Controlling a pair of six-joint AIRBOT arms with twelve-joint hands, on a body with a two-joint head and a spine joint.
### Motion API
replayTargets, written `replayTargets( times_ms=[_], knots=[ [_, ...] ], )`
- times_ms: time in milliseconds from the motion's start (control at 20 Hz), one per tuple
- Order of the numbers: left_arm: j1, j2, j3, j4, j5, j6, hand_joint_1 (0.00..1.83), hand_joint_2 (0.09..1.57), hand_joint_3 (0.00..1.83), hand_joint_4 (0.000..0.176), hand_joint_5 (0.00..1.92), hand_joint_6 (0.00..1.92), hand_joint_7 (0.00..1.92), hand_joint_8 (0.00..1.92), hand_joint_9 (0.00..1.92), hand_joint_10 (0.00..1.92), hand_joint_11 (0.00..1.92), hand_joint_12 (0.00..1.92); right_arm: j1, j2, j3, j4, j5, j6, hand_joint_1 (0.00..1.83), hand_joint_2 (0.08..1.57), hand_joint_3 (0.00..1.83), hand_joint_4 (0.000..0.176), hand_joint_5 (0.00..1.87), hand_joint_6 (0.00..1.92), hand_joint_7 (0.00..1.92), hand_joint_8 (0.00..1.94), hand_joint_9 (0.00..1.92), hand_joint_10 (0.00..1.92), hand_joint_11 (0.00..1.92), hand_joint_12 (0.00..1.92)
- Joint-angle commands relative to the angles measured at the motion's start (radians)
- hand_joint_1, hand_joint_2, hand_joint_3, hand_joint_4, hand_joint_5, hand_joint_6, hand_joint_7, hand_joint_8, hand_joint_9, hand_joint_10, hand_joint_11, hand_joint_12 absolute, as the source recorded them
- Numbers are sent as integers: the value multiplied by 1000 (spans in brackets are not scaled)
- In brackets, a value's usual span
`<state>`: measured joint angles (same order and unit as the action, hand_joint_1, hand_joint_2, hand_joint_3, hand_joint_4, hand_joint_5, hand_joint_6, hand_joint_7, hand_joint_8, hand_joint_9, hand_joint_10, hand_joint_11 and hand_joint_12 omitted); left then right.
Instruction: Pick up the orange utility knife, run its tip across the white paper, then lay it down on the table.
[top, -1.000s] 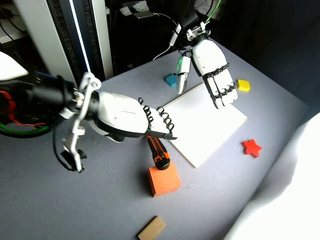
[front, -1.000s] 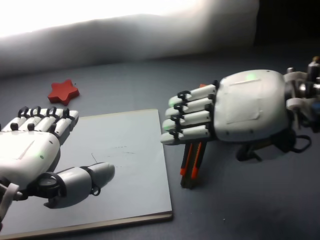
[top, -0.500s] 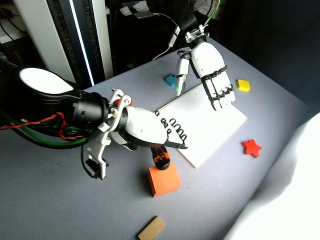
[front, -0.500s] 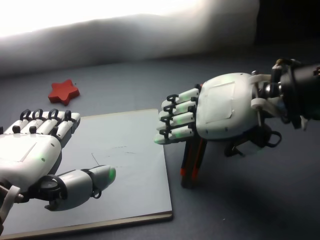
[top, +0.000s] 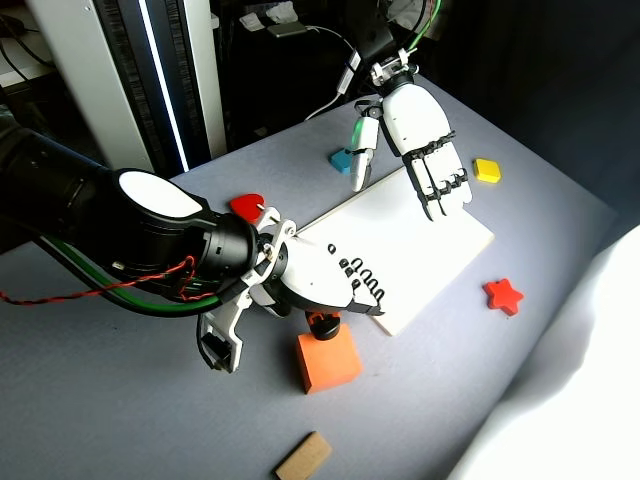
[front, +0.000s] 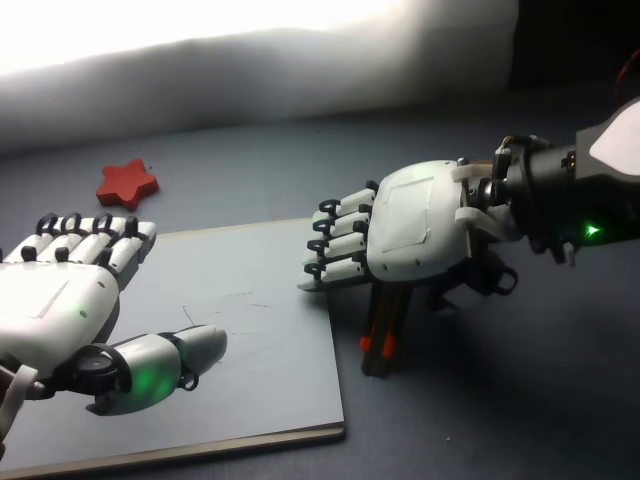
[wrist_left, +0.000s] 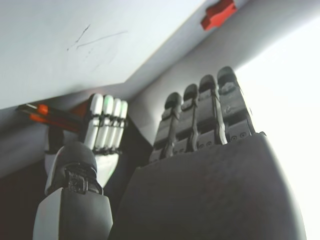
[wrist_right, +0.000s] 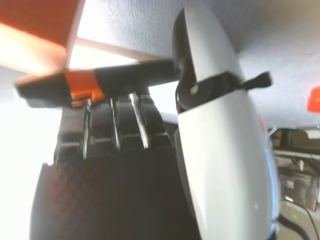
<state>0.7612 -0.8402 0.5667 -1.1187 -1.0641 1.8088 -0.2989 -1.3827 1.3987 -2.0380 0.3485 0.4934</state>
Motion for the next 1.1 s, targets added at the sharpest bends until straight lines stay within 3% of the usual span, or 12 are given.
replayTargets(
  times_ms=[0, 150, 700, 750, 800, 850, 900, 950, 1000, 1050],
  knots=[
    [-14, -6, 6, 59, -80, -1, 0, 1146, 1, 0, 0, 0, 8, 2, 0, 0, 7, 3, 0, 0, 3, 24, -40, -4, 1206, 1058, 0, 0, 0, 0, 0, 0, 0, 0, 0, 0],
    [-17, -14, 10, 60, -80, 0, 0, 1146, 1, 0, 0, 0, 7, 2, 0, 0, 0, 0, -18, -18, 9, 24, -101, -6, 1180, 1077, 0, 0, 0, 0, 0, 0, 0, 0, 0, 0],
    [-23, -18, 11, 60, -82, 6, 0, 1138, 0, 0, 0, 0, 13, 5, 0, 0, 19, 9, -17, -20, 5, 24, -99, -29, 1262, 1246, 83, 0, 0, 0, 14, 6, 18, 8, 0, 0],
    [-23, -18, 11, 60, -83, 6, 0, 1143, 0, 0, 0, 0, 16, 6, 0, 0, 19, 10, -16, -20, 4, 24, -101, -31, 1291, 1257, 88, 0, 122, 61, 77, 31, 65, 32, 0, 0],
    [-23, -18, 11, 60, -83, 6, 0, 1145, 1, 0, 0, 0, 11, 3, 0, 0, 9, 6, -16, -20, 1, 24, -103, -33, 1339, 1234, 45, 0, 151, 546, 162, 718, 74, 859, 0, 989],
    [-23, -18, 11, 60, -83, 6, 0, 1145, 1, 0, 0, 0, 15, 4, 0, 0, 10, 7, -16, -20, 1, 24, -103, -33, 1361, 1240, 42, 0, 76, 1068, 88, 1273, 52, 1348, 0, 1515],
    [-23, -18, 11, 60, -83, 6, 0, 1146, 1, 0, 0, 0, 11, 2, 0, 0, 9, 7, -16, -20, -2, 24, -104, -34, 1252, 1384, 25, 0, 365, 1574, 330, 1807, 337, 1805, 41, 1840],
    [-23, -18, 11, 60, -83, 6, 0, 1147, 1, 0, 0, 0, 12, 3, 0, 0, 8, 7, -15, -20, -3, 24, -105, -34, 1237, 1409, 17, 0, 454, 1663, 401, 1914, 388, 1898, 153, 1905],
    [-23, -18, 11, 60, -83, 6, 0, 1149, 3, 0, 0, 0, 7, 1, 0, 0, 1, 3, -14, -20, -3, 24, -105, -32, 1238, 1184, 494, 0, 486, 1853, 467, 1933, 462, 1916, 400, 1918],
    [-23, -18, 11, 60, -83, 6, 0, 1149, 2, 0, 0, 0, 6, 0, 0, 0, 0, 2, -15, -21, -3, 24, -111, -28, 1141, 899, 998, 0, 666, 1837, 712, 1939, 880, 1920, 779, 1920]
  ],
)
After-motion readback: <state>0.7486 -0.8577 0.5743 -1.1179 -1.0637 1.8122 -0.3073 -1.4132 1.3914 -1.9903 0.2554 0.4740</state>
